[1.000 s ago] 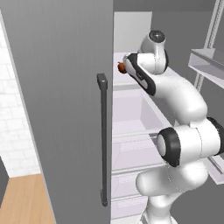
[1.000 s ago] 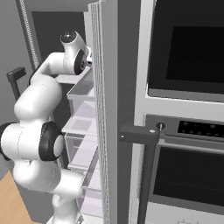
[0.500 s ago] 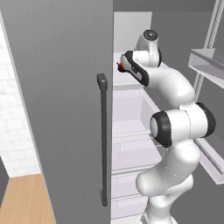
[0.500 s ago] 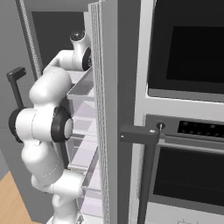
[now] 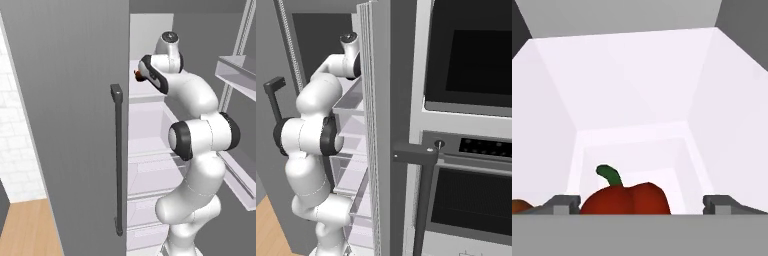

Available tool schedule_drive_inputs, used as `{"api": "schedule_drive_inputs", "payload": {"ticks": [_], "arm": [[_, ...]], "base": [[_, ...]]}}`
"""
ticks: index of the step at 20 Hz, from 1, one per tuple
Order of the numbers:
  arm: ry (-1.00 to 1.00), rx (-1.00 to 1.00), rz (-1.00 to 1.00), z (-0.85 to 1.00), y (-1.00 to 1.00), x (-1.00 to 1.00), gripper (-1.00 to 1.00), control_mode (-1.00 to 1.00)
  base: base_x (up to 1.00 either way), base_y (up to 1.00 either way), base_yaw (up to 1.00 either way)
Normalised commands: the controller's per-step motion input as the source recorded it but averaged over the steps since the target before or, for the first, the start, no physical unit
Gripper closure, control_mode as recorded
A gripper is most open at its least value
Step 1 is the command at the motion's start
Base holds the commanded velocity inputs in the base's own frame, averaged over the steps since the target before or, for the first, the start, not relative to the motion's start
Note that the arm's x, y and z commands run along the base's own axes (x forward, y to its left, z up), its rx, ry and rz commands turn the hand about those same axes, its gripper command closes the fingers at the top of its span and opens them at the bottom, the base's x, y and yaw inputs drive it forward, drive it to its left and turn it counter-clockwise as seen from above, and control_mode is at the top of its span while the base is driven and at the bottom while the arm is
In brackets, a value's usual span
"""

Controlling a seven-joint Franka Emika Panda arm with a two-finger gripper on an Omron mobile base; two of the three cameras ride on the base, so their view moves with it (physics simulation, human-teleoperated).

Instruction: Place one bell pepper and one steak in each tupperware on the nearby counter, to pack two identical lunches.

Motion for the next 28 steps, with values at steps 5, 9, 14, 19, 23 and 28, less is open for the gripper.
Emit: {"api": "schedule_drive_inputs", "payload": {"ticks": [5, 9, 14, 19, 23, 28], "arm": [[0.05, -0.06, -0.01, -0.32, 0.16, -0.01, -1.00, -1.00], [0.10, -0.02, -0.01, -0.33, 0.07, -0.08, -1.00, -1.00], [0.10, -0.02, -0.01, -0.52, 0.02, -0.10, -1.00, -1.00], [0.03, -0.04, -0.01, -0.59, 0.05, -0.02, -1.00, -1.00], [0.00, -0.04, 0.00, -0.61, 0.13, 0.16, -1.00, -1.00], [0.00, -0.05, 0.00, -0.84, 0.33, 0.02, -1.00, -1.00]], "base": [[0.00, 0.00, 0.00], [0.00, 0.00, 0.00], [0.00, 0.00, 0.00], [0.00, 0.00, 0.00], [0.00, 0.00, 0.00], [0.00, 0.00, 0.00]]}}
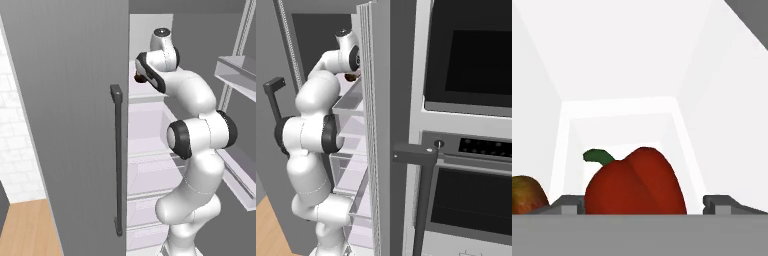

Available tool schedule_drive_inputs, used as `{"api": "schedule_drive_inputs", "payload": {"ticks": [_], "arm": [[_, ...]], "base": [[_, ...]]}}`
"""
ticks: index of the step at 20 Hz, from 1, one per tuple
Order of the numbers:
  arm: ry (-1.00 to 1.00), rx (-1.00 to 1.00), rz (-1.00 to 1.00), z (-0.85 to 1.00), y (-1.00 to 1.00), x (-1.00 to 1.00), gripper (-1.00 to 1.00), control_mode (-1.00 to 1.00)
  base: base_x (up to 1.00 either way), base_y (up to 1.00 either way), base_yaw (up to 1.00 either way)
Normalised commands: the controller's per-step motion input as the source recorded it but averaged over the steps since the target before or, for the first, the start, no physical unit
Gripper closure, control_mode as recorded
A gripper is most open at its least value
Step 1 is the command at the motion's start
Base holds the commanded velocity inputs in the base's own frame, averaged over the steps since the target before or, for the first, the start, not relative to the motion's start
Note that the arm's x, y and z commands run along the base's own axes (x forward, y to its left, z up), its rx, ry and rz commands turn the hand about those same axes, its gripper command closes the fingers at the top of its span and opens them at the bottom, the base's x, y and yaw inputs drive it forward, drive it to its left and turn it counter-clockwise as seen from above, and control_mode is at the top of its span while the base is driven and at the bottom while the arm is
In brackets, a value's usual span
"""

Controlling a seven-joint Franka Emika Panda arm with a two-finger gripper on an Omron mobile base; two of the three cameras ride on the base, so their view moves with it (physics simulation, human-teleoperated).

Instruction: Place one bell pepper and one steak in each tupperware on the nearby counter, to pack two identical lunches.

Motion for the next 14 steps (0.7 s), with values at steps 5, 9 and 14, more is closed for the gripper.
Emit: {"api": "schedule_drive_inputs", "payload": {"ticks": [5, 9, 14], "arm": [[0.00, -0.02, 0.00, -0.83, 0.42, 0.01, -1.00, -1.00], [0.00, 0.00, 0.00, -0.62, 0.03, 0.20, -1.00, -1.00], [0.00, 0.00, 0.00, -0.68, 0.00, 0.28, 1.00, -1.00]], "base": [[0.00, 0.00, 0.00], [0.00, 0.00, 0.00], [0.00, 0.00, 0.00]]}}
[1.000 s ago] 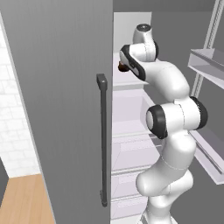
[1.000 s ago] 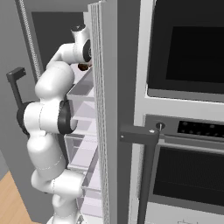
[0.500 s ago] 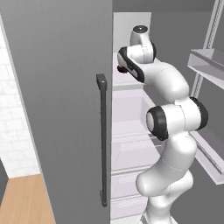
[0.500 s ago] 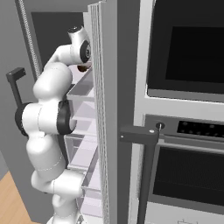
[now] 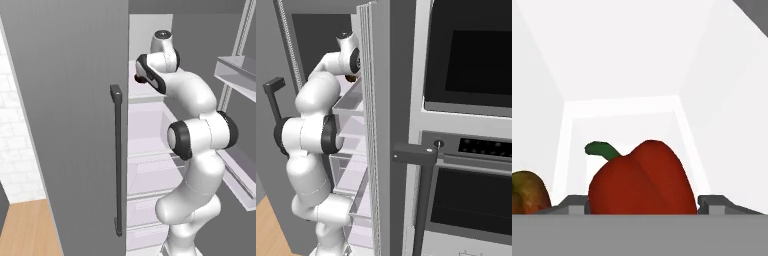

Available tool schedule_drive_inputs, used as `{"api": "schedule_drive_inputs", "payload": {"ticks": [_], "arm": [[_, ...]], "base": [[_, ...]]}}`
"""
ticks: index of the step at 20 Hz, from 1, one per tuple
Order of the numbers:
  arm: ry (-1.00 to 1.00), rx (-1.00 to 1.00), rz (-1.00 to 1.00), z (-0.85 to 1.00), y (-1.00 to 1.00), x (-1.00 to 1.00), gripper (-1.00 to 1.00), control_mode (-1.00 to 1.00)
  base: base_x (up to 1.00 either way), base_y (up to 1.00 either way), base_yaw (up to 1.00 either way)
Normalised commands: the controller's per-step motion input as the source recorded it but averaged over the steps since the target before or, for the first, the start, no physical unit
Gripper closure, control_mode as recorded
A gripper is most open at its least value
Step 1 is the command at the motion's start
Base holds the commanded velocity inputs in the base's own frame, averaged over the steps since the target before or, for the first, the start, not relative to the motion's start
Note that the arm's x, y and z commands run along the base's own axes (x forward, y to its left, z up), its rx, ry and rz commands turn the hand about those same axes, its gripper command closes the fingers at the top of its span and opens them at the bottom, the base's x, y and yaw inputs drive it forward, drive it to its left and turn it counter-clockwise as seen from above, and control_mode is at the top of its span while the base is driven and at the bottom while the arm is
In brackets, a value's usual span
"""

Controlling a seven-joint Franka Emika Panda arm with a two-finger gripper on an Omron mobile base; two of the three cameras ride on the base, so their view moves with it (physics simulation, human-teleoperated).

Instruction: Place one bell pepper and one steak in each tupperware on the nearby counter, to pack two identical lunches.

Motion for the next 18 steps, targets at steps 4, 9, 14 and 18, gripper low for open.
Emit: {"api": "schedule_drive_inputs", "payload": {"ticks": [4, 9, 14, 18], "arm": [[0.00, 0.00, 0.00, -0.78, 0.02, 0.06, 1.00, -1.00], [0.00, 0.00, 0.00, -0.64, 0.03, -0.11, 1.00, -1.00], [-0.05, 0.00, -0.14, -0.45, 0.00, -1.00, 1.00, -1.00], [-0.08, 0.00, -0.12, -0.05, 0.07, -1.00, 1.00, -1.00]], "base": [[0.00, 0.00, 0.00], [0.00, 0.00, 0.00], [0.00, 0.00, 0.00], [0.00, 0.00, 0.00]]}}
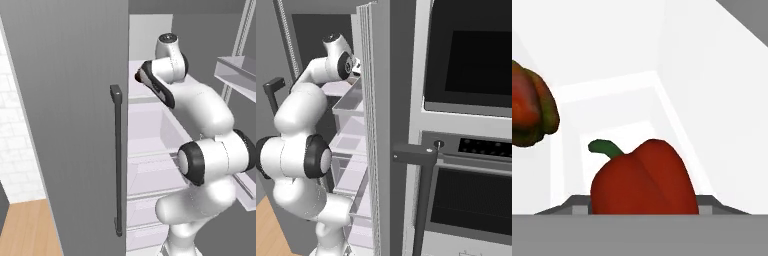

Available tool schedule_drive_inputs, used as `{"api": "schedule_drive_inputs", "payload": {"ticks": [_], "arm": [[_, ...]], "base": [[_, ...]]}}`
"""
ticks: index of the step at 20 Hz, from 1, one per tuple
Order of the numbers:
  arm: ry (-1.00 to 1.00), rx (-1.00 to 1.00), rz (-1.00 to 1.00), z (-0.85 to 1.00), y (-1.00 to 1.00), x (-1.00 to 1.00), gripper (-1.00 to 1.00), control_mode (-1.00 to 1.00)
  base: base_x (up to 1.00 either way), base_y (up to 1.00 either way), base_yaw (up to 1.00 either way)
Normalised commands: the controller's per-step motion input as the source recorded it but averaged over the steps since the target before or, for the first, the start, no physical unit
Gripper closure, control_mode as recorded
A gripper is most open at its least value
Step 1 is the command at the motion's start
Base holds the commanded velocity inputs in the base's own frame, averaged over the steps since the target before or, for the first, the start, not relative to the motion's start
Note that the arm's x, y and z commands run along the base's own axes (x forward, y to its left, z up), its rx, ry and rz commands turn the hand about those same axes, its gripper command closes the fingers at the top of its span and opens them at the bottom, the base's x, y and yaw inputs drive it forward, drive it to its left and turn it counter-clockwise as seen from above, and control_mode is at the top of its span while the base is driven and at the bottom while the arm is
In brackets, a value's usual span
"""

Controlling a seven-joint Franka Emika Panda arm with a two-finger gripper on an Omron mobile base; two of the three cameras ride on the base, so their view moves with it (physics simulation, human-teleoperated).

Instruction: Place one bell pepper and one steak in each tupperware on the nearby counter, to pack two identical lunches.

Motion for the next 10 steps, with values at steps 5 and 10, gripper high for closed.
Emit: {"api": "schedule_drive_inputs", "payload": {"ticks": [5, 10], "arm": [[-0.01, 0.00, -0.01, 0.01, 0.20, -1.00, 1.00, -1.00], [0.00, 0.00, 0.00, 0.02, 0.04, -1.00, 1.00, -1.00]], "base": [[0.00, 0.00, 0.00], [0.00, 0.00, 0.00]]}}
